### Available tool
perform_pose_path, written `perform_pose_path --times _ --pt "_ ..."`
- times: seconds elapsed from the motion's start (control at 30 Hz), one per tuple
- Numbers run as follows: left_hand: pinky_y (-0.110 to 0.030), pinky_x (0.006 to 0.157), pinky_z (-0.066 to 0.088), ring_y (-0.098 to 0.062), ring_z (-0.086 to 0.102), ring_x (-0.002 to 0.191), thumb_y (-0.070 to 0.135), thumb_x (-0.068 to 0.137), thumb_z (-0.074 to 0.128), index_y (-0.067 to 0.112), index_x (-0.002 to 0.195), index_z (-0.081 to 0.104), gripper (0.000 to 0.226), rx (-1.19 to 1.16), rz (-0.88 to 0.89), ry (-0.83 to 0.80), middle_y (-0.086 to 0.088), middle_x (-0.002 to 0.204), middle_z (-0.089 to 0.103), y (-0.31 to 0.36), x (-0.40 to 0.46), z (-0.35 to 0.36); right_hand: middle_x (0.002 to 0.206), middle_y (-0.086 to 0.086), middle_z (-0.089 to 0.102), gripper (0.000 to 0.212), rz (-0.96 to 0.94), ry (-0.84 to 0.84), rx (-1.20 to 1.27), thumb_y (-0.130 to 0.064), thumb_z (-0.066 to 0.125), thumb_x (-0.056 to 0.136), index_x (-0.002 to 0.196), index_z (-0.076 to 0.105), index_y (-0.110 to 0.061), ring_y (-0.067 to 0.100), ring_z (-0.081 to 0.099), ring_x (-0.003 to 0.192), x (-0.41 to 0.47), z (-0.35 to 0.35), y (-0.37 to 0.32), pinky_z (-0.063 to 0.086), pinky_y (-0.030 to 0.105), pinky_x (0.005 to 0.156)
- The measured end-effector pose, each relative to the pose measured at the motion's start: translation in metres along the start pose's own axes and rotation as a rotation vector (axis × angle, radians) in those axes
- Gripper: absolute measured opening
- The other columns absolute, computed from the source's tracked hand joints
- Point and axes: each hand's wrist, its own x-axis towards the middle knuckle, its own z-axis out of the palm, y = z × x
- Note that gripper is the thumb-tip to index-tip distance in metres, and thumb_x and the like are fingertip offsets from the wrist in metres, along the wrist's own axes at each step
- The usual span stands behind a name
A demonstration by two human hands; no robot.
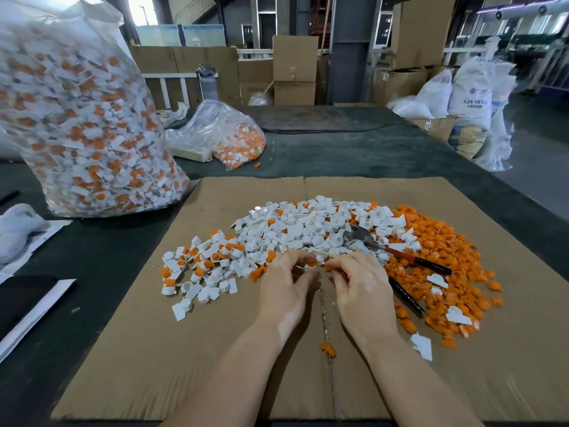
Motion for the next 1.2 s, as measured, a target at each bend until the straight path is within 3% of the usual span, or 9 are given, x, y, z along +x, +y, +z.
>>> perform_pose_path --times 0.17,0.3,0.37,0.47,0.67,0.73,0.83,1.0,1.2 --pt "-0.022 0.083 0.040 -0.012 0.050 0.098 0.022 0.091 0.059 0.037 0.091 0.053 0.016 0.008 -0.012 0.160 0.008 0.099 0.050 0.003 0.000 -0.019 0.078 0.004 0.064 0.014 0.015 0.040 0.013 0.007 0.069 0.076 0.080 0.070 -0.006 0.025 0.061 0.079 0.001 0.001 0.000 0.050 0.043 0.073" --pt "-0.022 0.087 0.024 -0.017 0.036 0.108 0.020 0.092 0.057 0.022 0.101 0.062 0.011 0.231 -0.040 0.461 -0.003 0.109 0.043 -0.002 0.020 -0.062 0.078 0.003 0.064 0.015 0.043 0.074 -0.002 0.007 0.069 0.077 0.078 0.070 -0.008 0.025 0.061 0.081 -0.001 0.003 0.000 0.045 0.040 0.073" --pt "-0.028 0.089 0.026 -0.026 0.036 0.116 0.020 0.094 0.053 0.014 0.113 0.061 0.022 0.379 -0.170 0.491 -0.013 0.120 0.045 -0.008 0.030 -0.082 0.079 0.001 0.065 0.015 0.058 0.086 -0.015 0.006 0.069 0.076 0.079 0.070 -0.009 0.025 0.061 0.083 -0.001 0.003 0.000 0.041 0.037 0.074" --pt "-0.043 0.099 0.032 -0.034 0.037 0.122 0.023 0.096 0.048 0.013 0.123 0.055 0.030 0.595 -0.353 0.373 -0.017 0.129 0.044 -0.018 0.035 -0.099 0.081 0.001 0.066 0.016 0.087 0.103 -0.038 0.004 0.071 0.076 0.080 0.070 -0.011 0.024 0.062 0.085 -0.002 0.003 0.001 0.035 0.032 0.076" --pt "-0.044 0.101 0.030 -0.031 0.038 0.122 0.021 0.096 0.045 0.018 0.120 0.058 0.028 0.684 -0.357 0.324 -0.012 0.127 0.048 -0.021 0.034 -0.095 0.081 0.000 0.066 0.015 0.119 0.109 -0.066 0.002 0.070 0.076 0.081 0.070 -0.012 0.023 0.061 0.085 -0.002 0.005 0.003 0.032 0.032 0.077" --pt "-0.043 0.102 0.028 -0.029 0.035 0.125 0.021 0.095 0.047 0.019 0.121 0.058 0.028 0.677 -0.306 0.361 -0.011 0.128 0.047 -0.021 0.033 -0.088 0.081 0.000 0.065 0.014 0.139 0.107 -0.082 0.001 0.070 0.077 0.080 0.070 -0.012 0.024 0.061 0.084 -0.002 0.006 0.003 0.031 0.031 0.076" --pt "-0.035 0.098 0.028 -0.025 0.037 0.120 0.016 0.091 0.056 0.018 0.113 0.063 0.023 0.574 -0.074 0.441 -0.007 0.121 0.052 -0.015 0.028 -0.072 0.078 0.001 0.065 0.014 0.170 0.123 -0.125 0.001 0.071 0.075 0.077 0.070 -0.013 0.025 0.061 0.081 -0.002 0.007 0.003 0.030 0.031 0.074" --pt "-0.017 0.085 0.037 -0.009 0.051 0.098 0.009 0.091 0.057 0.019 0.104 0.065 0.018 0.344 0.120 0.097 0.008 0.103 0.053 0.002 0.021 -0.023 0.071 0.001 0.064 0.009 0.216 0.111 -0.235 -0.009 0.073 0.068 0.071 0.066 -0.013 0.023 0.062 0.068 -0.003 0.005 0.000 0.036 0.030 0.064" --pt "-0.015 0.090 0.031 -0.017 0.046 0.116 -0.003 0.090 0.050 0.018 0.133 0.051 0.048 0.461 0.209 -0.067 0.001 0.124 0.050 0.003 0.024 0.012 0.067 0.008 0.063 0.016 0.222 -0.018 -0.331 -0.008 0.078 0.062 0.070 0.064 -0.010 0.028 0.061 0.061 -0.003 0.006 -0.003 0.045 0.034 0.057"
